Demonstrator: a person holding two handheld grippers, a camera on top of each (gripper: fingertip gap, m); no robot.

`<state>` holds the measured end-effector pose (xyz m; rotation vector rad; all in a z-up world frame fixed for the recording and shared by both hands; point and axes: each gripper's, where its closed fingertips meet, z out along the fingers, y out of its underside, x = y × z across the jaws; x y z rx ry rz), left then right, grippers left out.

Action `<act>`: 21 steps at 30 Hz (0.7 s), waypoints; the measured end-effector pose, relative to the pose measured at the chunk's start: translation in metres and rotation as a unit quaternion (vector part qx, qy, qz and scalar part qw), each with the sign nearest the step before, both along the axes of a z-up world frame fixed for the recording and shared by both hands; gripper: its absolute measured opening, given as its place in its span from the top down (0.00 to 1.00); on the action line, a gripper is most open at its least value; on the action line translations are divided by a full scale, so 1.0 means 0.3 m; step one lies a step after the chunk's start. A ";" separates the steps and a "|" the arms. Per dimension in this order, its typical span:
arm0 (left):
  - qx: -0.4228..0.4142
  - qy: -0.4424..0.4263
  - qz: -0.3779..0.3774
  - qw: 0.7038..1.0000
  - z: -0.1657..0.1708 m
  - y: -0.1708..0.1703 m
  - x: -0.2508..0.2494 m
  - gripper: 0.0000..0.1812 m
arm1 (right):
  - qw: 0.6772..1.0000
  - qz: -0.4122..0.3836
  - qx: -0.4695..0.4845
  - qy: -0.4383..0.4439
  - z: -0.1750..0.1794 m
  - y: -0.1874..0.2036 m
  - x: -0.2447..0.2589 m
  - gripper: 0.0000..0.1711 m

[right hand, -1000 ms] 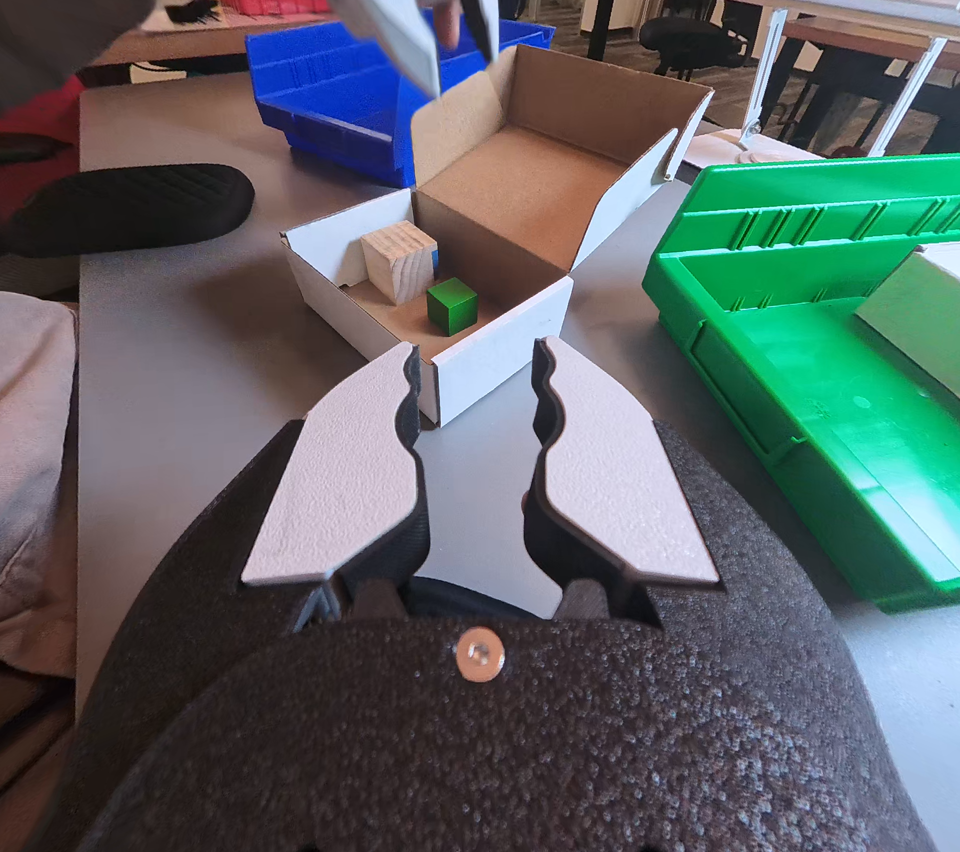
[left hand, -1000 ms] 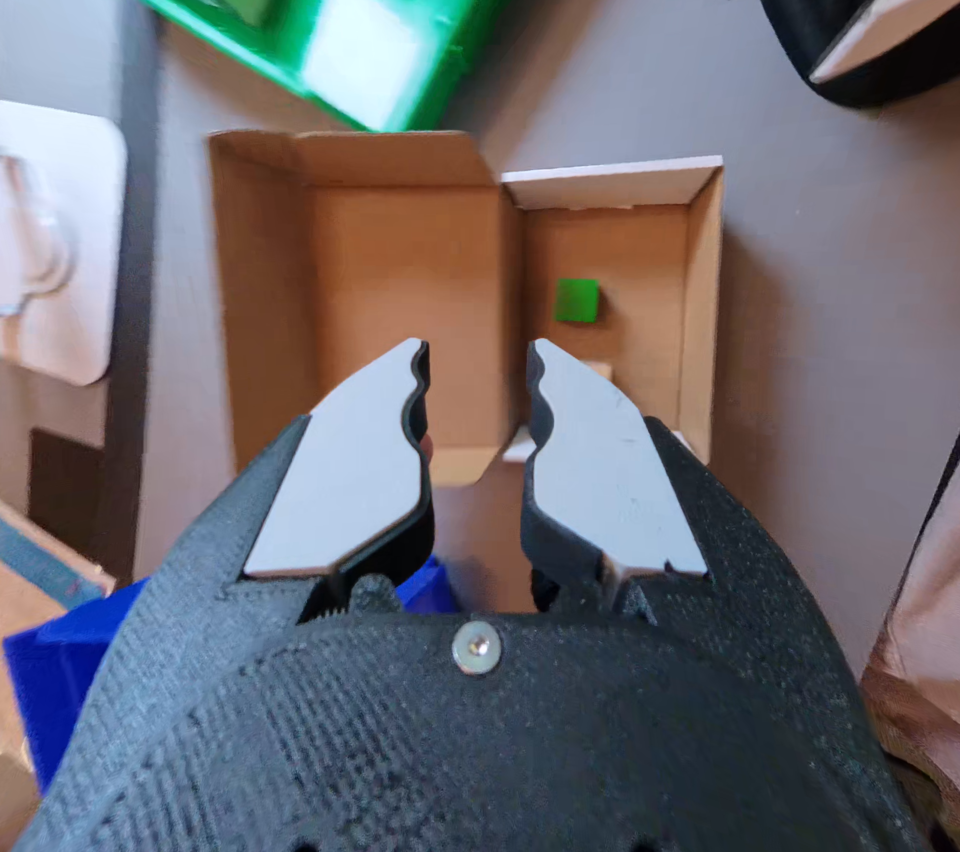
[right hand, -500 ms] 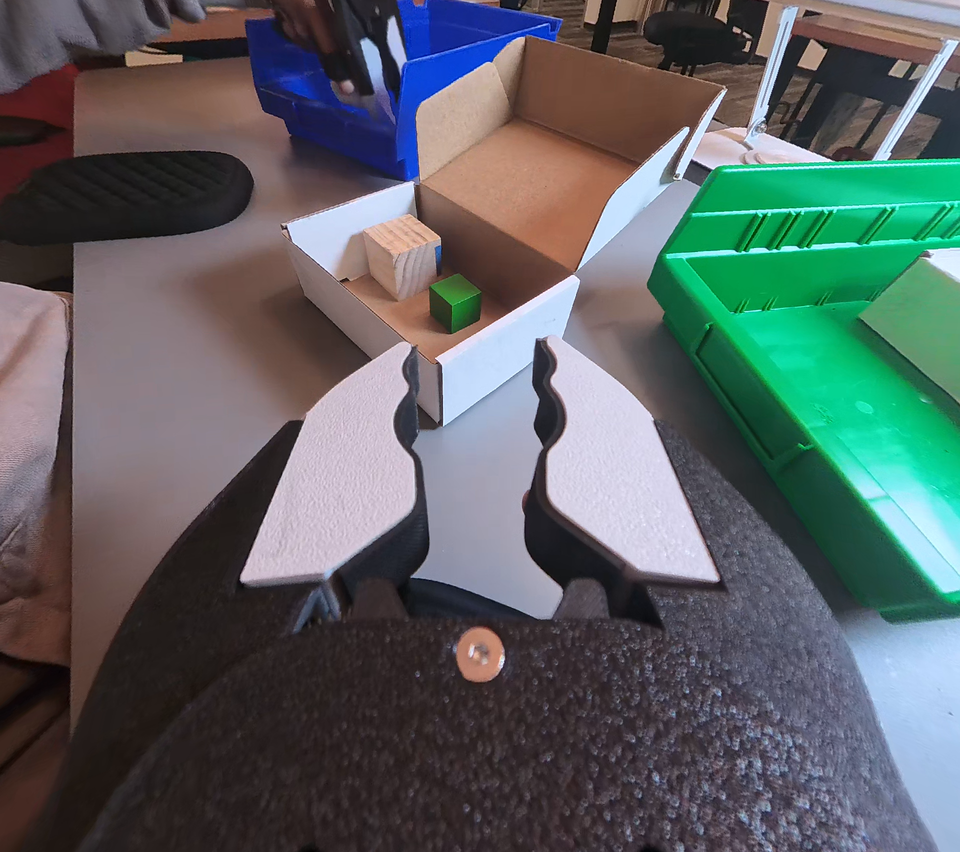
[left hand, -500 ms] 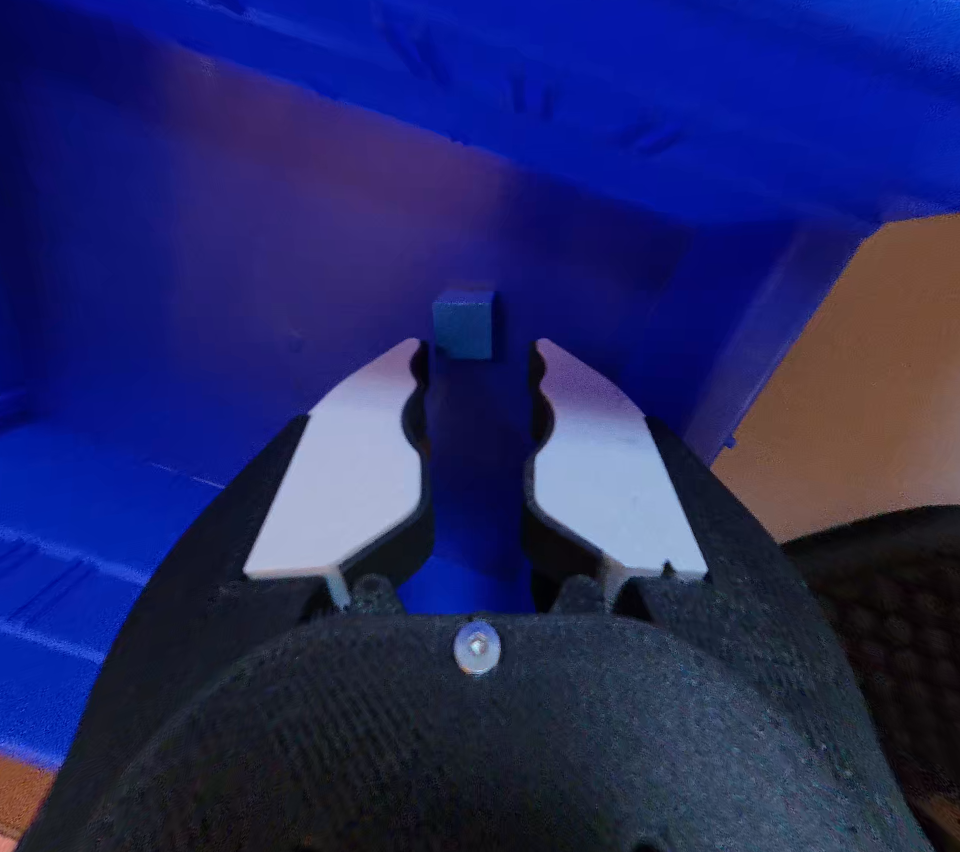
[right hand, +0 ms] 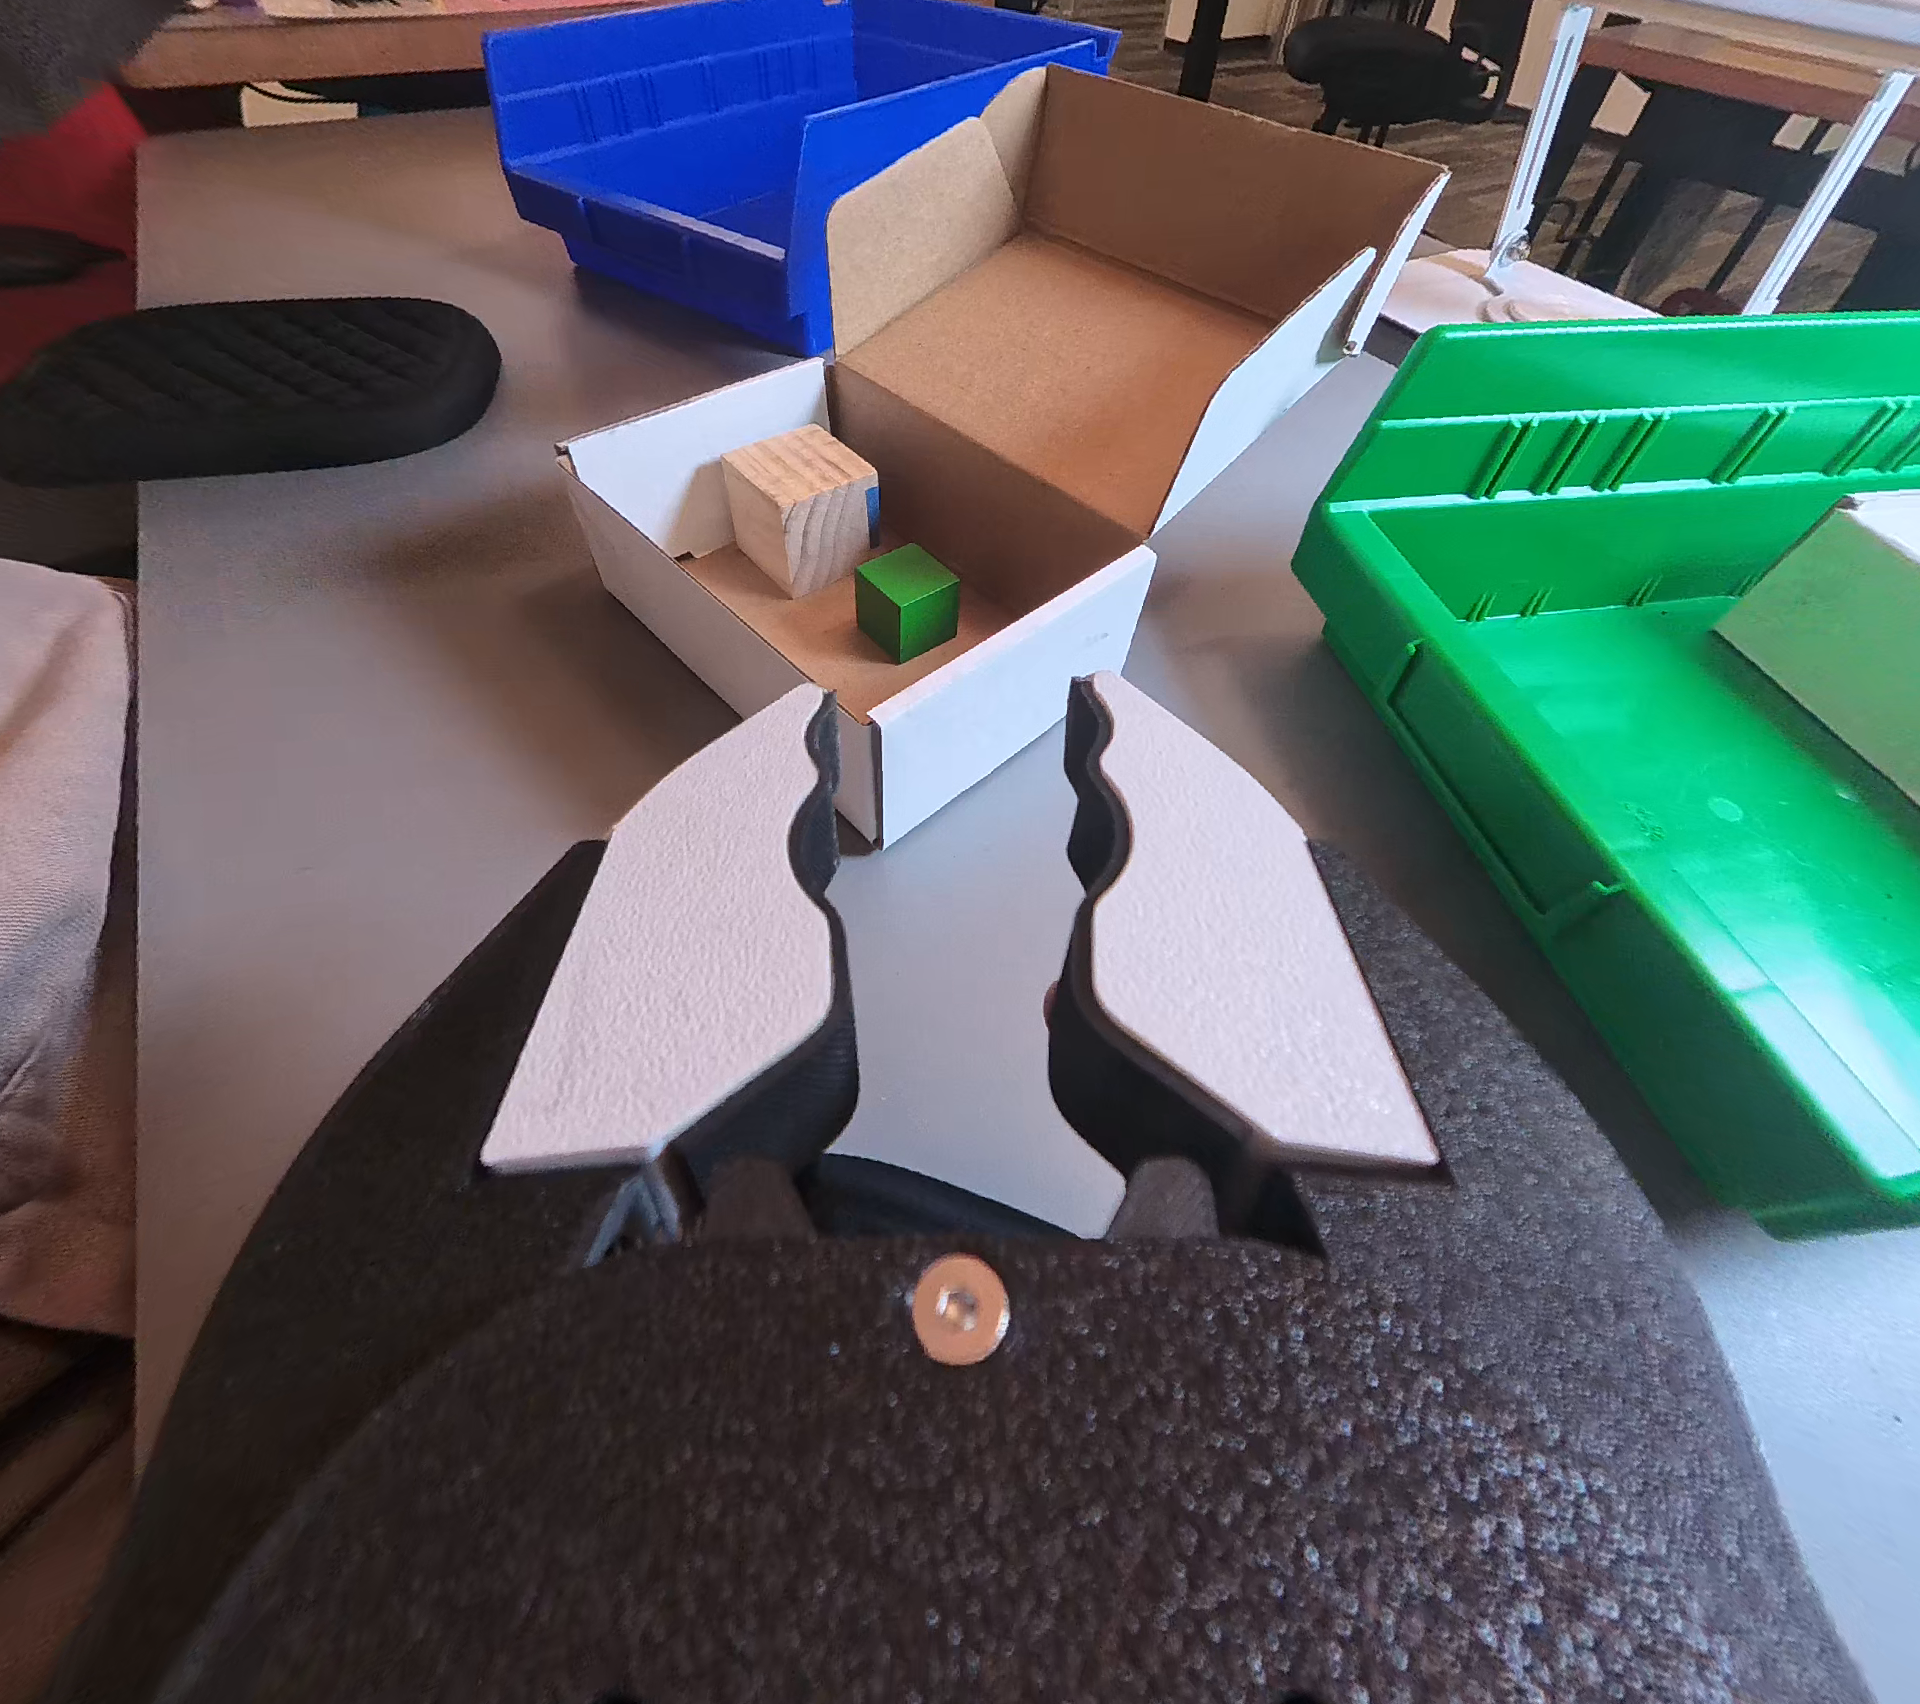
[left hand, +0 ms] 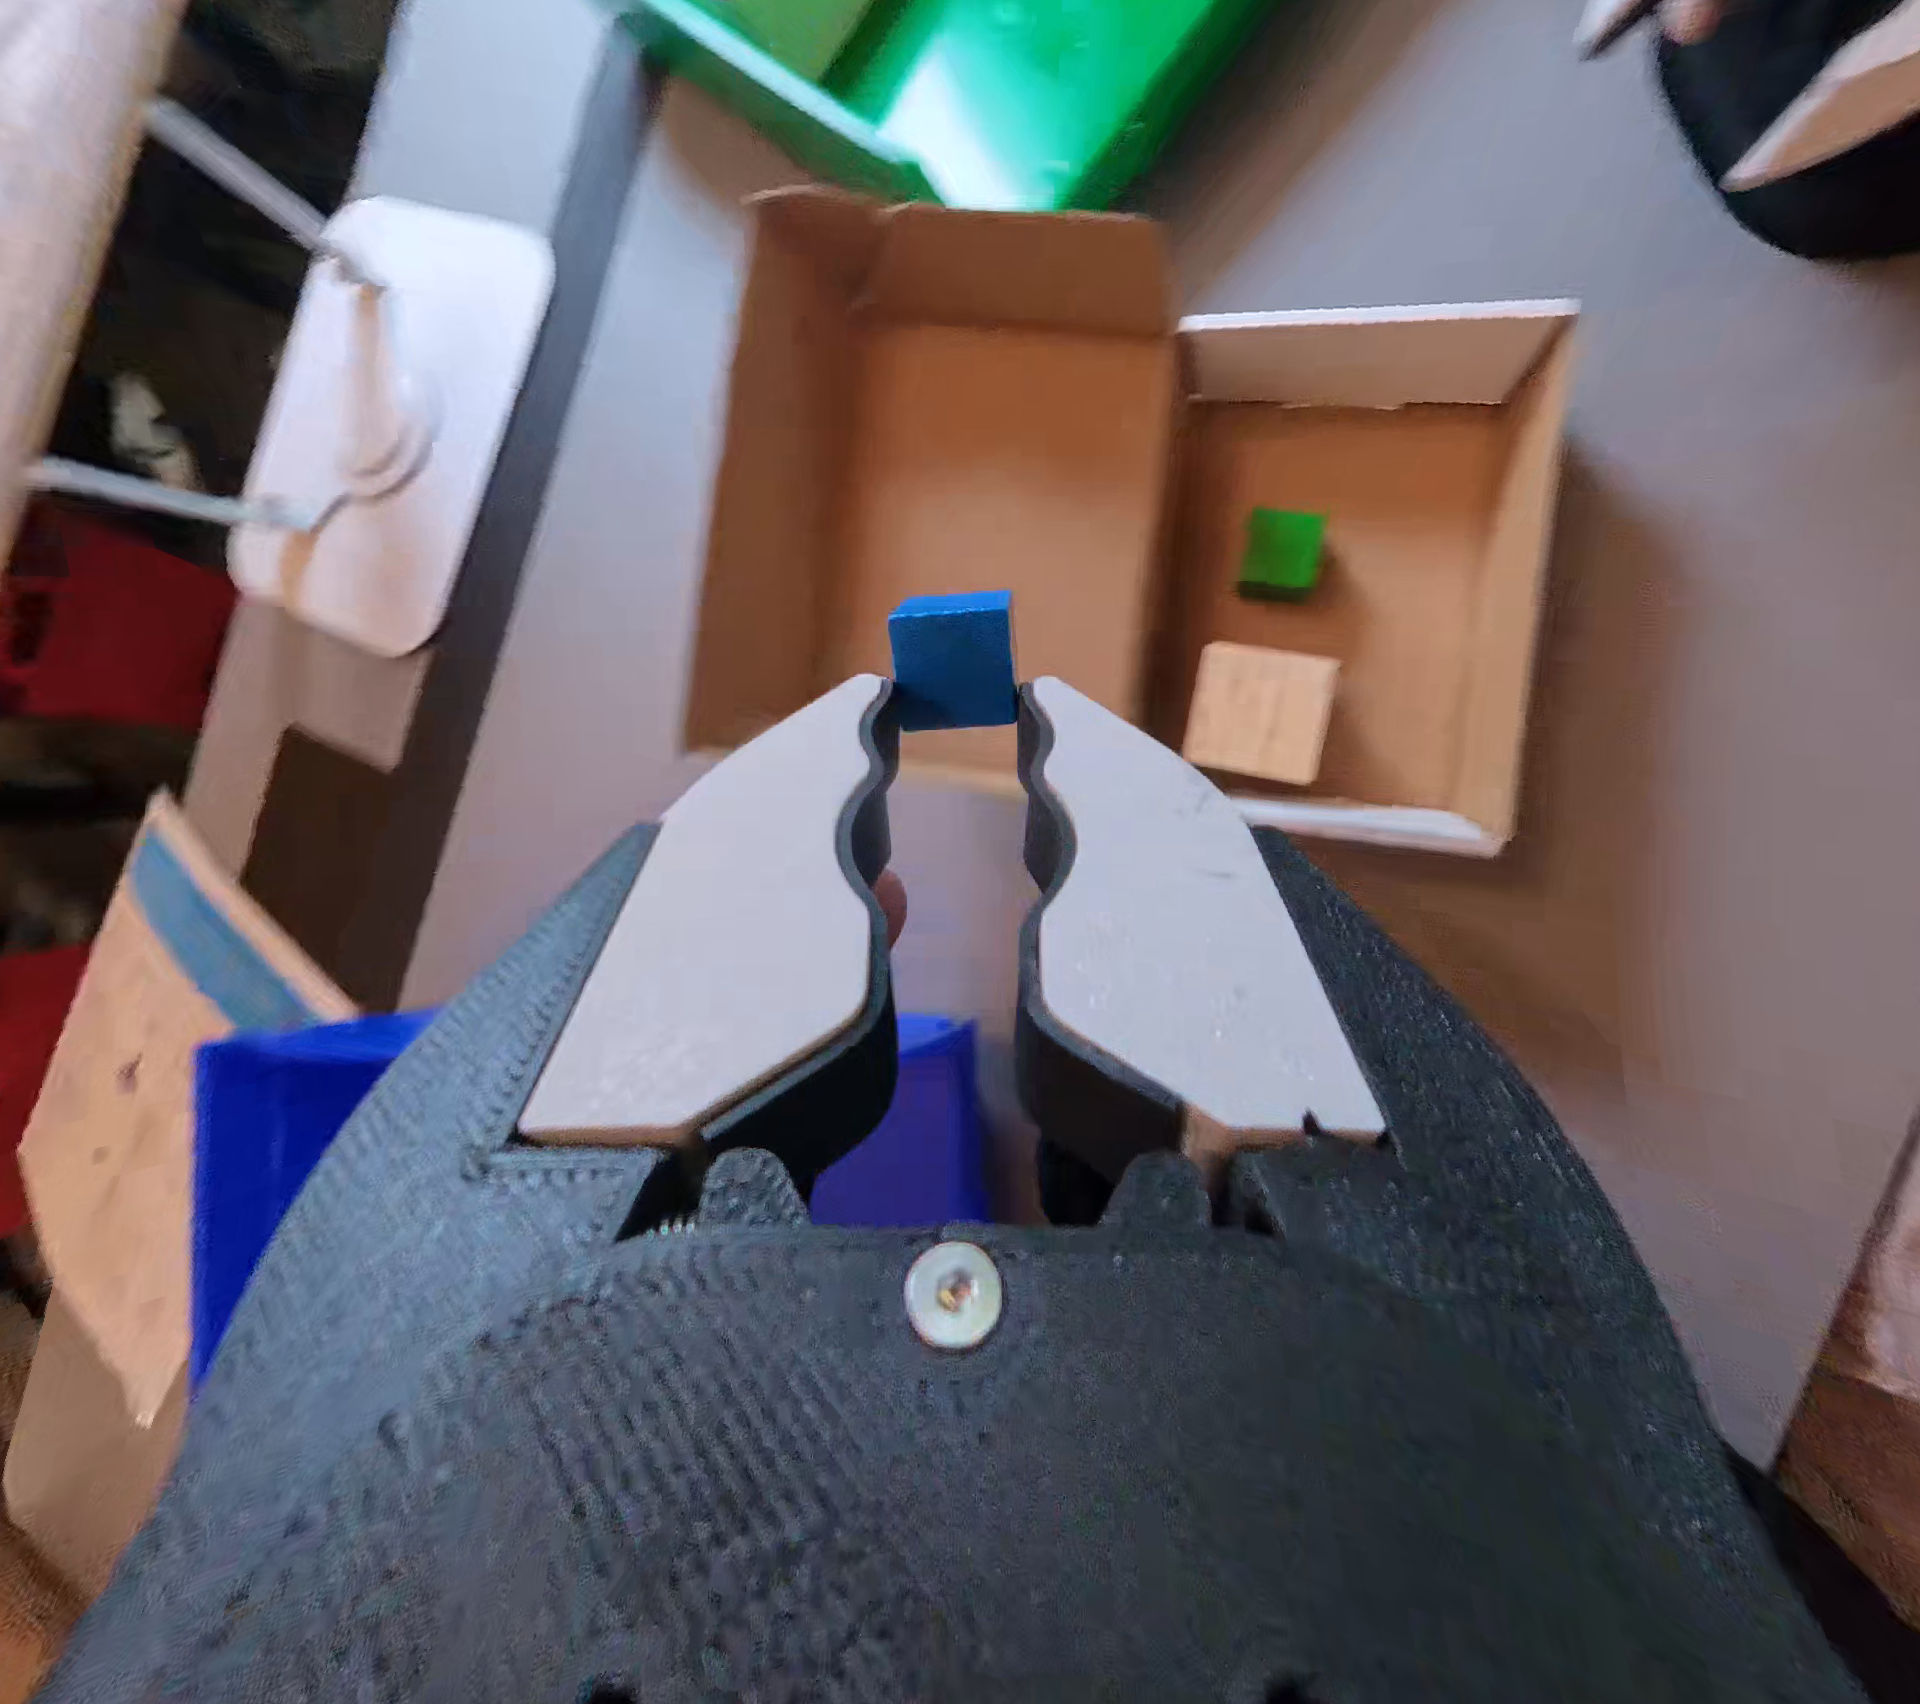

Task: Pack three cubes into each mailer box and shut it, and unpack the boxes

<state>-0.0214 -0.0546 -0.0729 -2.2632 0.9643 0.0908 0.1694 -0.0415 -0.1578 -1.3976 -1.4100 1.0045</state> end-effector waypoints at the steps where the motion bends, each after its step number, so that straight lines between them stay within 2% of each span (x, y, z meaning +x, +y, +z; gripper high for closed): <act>1: -0.025 0.009 -0.023 0.999 -0.054 0.007 0.077 0.88 | 1.000 -0.001 -0.001 0.001 0.001 0.001 0.001 0.76; 4: -0.093 0.037 -0.069 0.993 -0.238 0.038 0.245 0.88 | 1.000 -0.002 -0.003 0.003 0.003 0.003 0.004 0.76; 7: -0.148 0.063 -0.088 0.983 -0.396 0.061 0.328 0.88 | 1.000 -0.001 -0.003 0.005 0.005 0.003 0.005 0.76; 10: -0.173 0.073 -0.094 0.978 -0.488 0.075 0.368 0.88 | 1.000 0.000 -0.002 0.007 0.007 0.001 0.006 0.76; 15: -0.174 0.090 -0.106 0.975 -0.532 0.071 0.386 0.88 | 1.000 0.001 0.001 0.007 0.009 -0.001 0.008 0.76; 17: -0.169 0.093 -0.107 0.975 -0.529 0.066 0.380 0.84 | 1.000 0.001 0.001 0.007 0.009 -0.001 0.007 0.76; 19: -0.151 0.073 -0.107 0.980 -0.487 0.060 0.382 0.81 | 1.000 0.001 -0.001 0.006 0.008 0.000 0.007 0.76; 21: -0.108 0.031 -0.098 0.989 -0.391 0.052 0.375 0.81 | 1.000 -0.003 -0.004 0.005 0.006 0.003 0.006 0.76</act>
